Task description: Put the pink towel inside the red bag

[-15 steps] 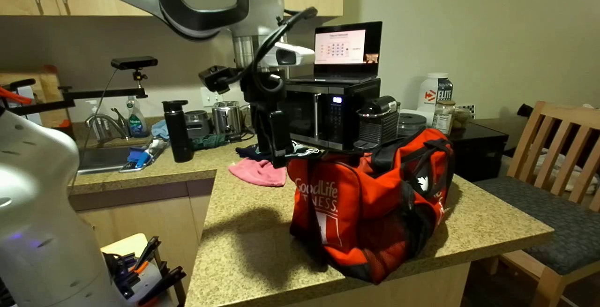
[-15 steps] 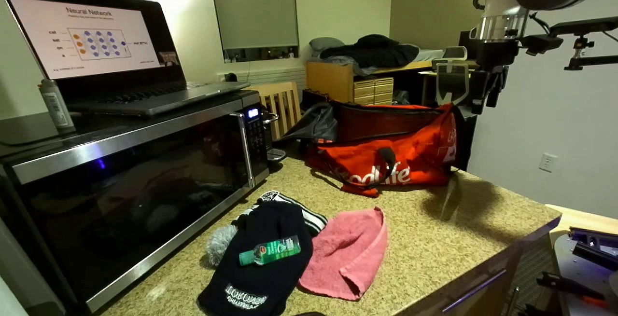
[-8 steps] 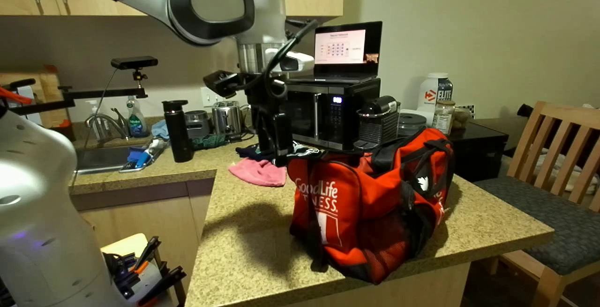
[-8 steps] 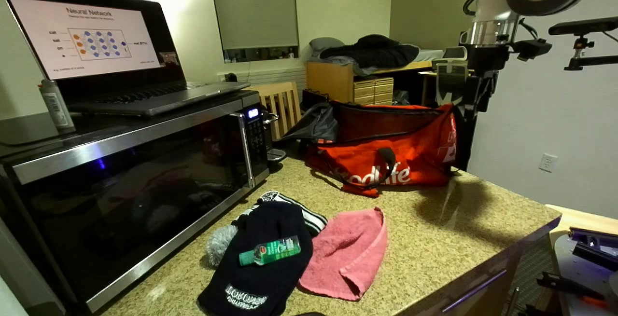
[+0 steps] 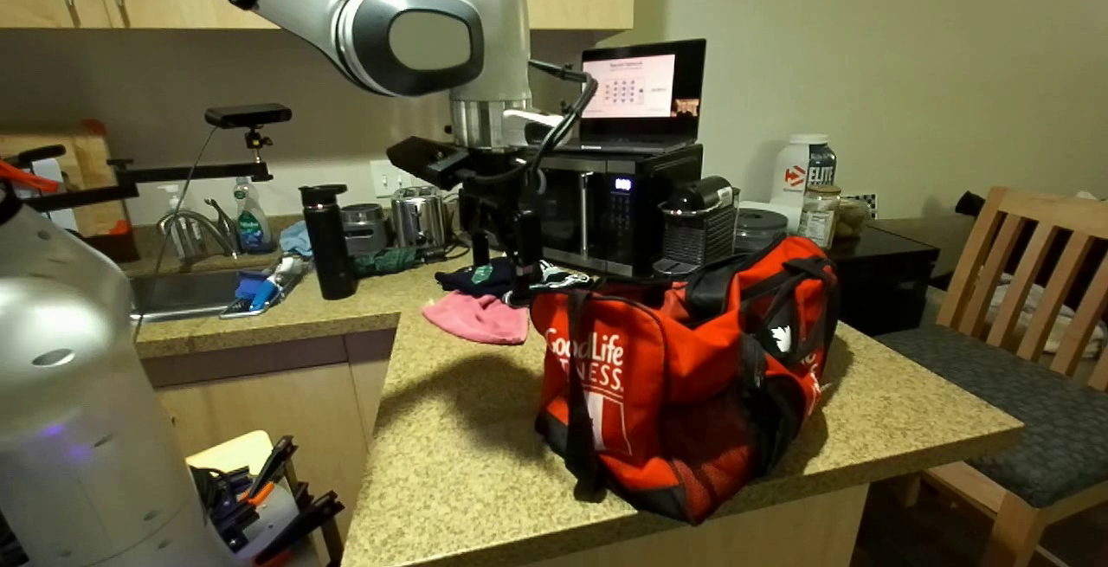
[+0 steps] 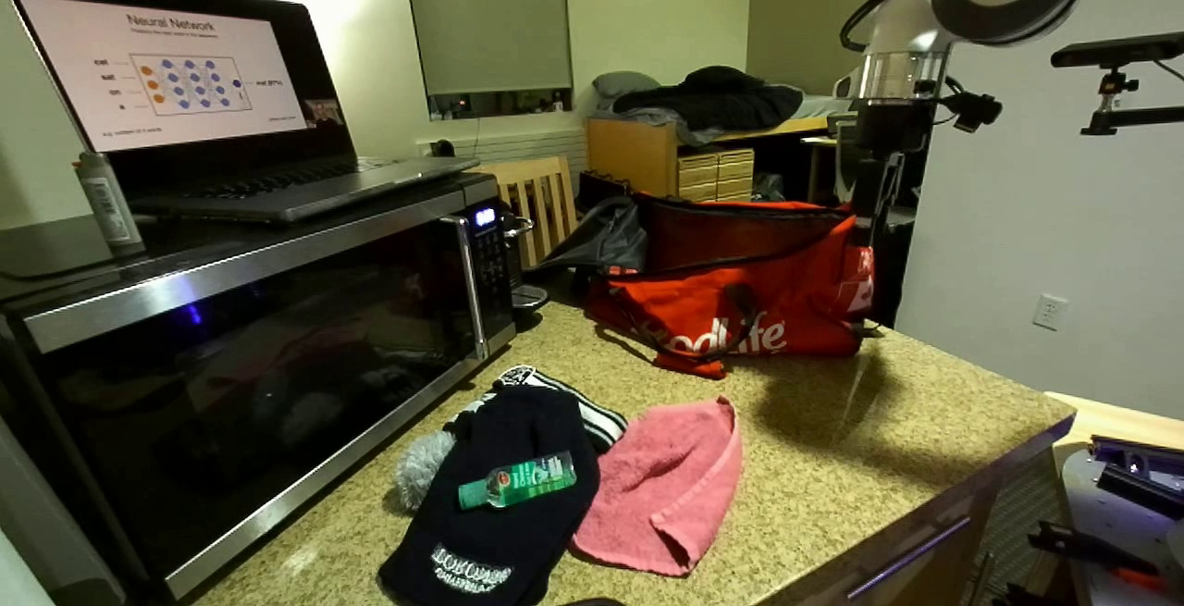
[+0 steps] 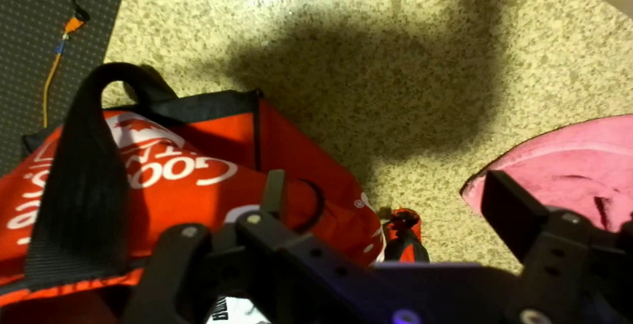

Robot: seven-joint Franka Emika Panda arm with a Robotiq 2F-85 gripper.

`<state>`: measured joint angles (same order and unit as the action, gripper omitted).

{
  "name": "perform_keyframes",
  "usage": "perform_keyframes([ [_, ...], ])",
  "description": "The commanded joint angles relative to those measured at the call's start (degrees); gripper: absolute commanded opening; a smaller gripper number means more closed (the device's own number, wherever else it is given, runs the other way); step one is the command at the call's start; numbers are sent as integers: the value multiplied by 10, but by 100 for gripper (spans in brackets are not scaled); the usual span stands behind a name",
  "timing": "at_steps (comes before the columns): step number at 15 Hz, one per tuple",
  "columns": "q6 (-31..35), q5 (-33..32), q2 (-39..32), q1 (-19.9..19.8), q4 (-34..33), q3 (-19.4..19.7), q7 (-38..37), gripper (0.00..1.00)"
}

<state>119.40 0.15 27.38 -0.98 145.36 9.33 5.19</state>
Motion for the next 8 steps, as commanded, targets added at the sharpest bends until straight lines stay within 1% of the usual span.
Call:
perform_keyframes([
  [1,16,40,-35,15,-19,-3,50,100],
  [5,19,71,-62,35,-37,-9,88,100],
  [8,18,78,-81,48,-51,-21,114,100],
])
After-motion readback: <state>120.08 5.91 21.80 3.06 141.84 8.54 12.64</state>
